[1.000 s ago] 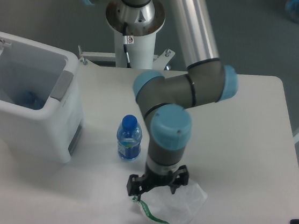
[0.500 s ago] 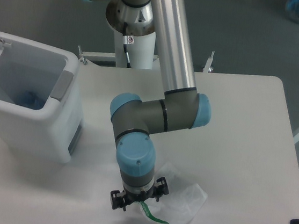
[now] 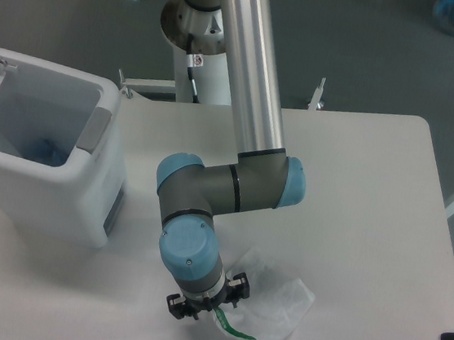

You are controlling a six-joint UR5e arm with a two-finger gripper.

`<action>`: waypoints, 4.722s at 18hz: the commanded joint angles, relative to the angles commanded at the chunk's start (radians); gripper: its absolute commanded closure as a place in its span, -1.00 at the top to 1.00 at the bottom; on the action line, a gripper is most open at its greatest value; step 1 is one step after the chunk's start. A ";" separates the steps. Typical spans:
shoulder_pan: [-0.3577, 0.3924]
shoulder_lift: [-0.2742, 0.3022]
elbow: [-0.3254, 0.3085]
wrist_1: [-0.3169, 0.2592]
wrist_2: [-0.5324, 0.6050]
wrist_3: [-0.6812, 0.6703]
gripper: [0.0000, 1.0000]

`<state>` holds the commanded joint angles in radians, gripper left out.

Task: Place the trash in the trash can
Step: 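Lower the gripper onto the clear plastic wrapper and close on it, then lift the wrapper and carry it over the white trash bin, then lower the wrapper into the bin and open the gripper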

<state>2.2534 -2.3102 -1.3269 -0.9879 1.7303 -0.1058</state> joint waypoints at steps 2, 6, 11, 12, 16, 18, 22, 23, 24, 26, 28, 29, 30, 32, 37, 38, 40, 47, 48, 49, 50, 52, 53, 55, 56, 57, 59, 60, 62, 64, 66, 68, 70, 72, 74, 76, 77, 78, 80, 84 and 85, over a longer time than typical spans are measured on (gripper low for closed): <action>0.000 0.002 0.000 0.000 0.005 0.000 -0.65; 0.000 0.021 -0.008 0.000 0.006 0.000 -0.77; 0.003 0.075 -0.003 0.009 -0.006 0.000 -0.77; 0.008 0.087 0.001 0.011 -0.008 0.002 -0.77; 0.034 0.146 0.052 0.018 -0.058 0.002 -0.77; 0.048 0.201 0.054 0.018 -0.106 0.005 -0.77; 0.045 0.296 0.043 0.017 -0.184 0.014 -0.77; 0.041 0.322 0.040 0.015 -0.205 0.015 -0.77; 0.038 0.345 0.038 0.014 -0.231 0.018 -0.77; 0.037 0.397 0.029 0.012 -0.273 0.021 -0.77; 0.032 0.440 0.017 0.009 -0.311 0.046 -0.77; 0.032 0.468 0.008 0.009 -0.336 0.067 -0.77; 0.031 0.497 0.002 0.009 -0.359 0.083 -0.77; 0.028 0.541 -0.014 0.008 -0.390 0.095 -0.80; 0.015 0.630 -0.093 0.006 -0.466 0.264 -0.79; 0.015 0.653 -0.116 0.005 -0.480 0.285 -0.79; 0.014 0.713 -0.170 0.006 -0.508 0.337 -0.79; 0.021 0.931 -0.347 -0.009 -0.629 0.618 -0.79; 0.023 0.948 -0.357 -0.009 -0.641 0.639 -0.79; 0.021 0.956 -0.367 -0.011 -0.649 0.649 -0.78; 0.020 0.959 -0.373 -0.015 -0.652 0.655 -0.79; 0.014 0.963 -0.374 -0.044 -0.667 0.689 -0.79; 0.006 0.965 -0.373 -0.064 -0.690 0.710 -0.79; -0.005 0.983 -0.376 -0.110 -0.719 0.721 -0.79; -0.009 0.988 -0.377 -0.129 -0.724 0.721 -0.79; -0.018 0.989 -0.379 -0.146 -0.735 0.721 -0.79; -0.046 0.994 -0.379 -0.207 -0.782 0.721 -0.79; -0.048 0.994 -0.379 -0.234 -0.785 0.721 -0.79; -0.048 0.994 -0.382 -0.267 -0.787 0.721 -0.79; -0.049 0.994 -0.396 -0.284 -0.787 0.721 -0.79; -0.049 0.996 -0.403 -0.298 -0.787 0.721 -0.79; -0.046 0.994 -0.413 -0.299 -0.785 0.721 -0.79; -0.037 0.993 -0.425 -0.298 -0.781 0.721 -0.78; -0.032 0.992 -0.437 -0.298 -0.773 0.722 -0.75; -0.011 0.991 -0.439 -0.298 -0.755 0.745 -0.74; 0.018 0.993 -0.446 -0.310 -0.749 0.811 -0.69; 0.035 0.993 -0.446 -0.319 -0.749 0.831 -0.69; 0.047 0.993 -0.448 -0.327 -0.749 0.844 -0.68; 0.054 0.994 -0.452 -0.327 -0.749 0.873 -0.67; 0.081 0.994 -0.454 -0.327 -0.749 0.908 -0.60; 0.083 0.994 -0.454 -0.328 -0.749 0.911 -0.60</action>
<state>2.3362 -1.3162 -1.7810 -1.3161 0.9817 0.8053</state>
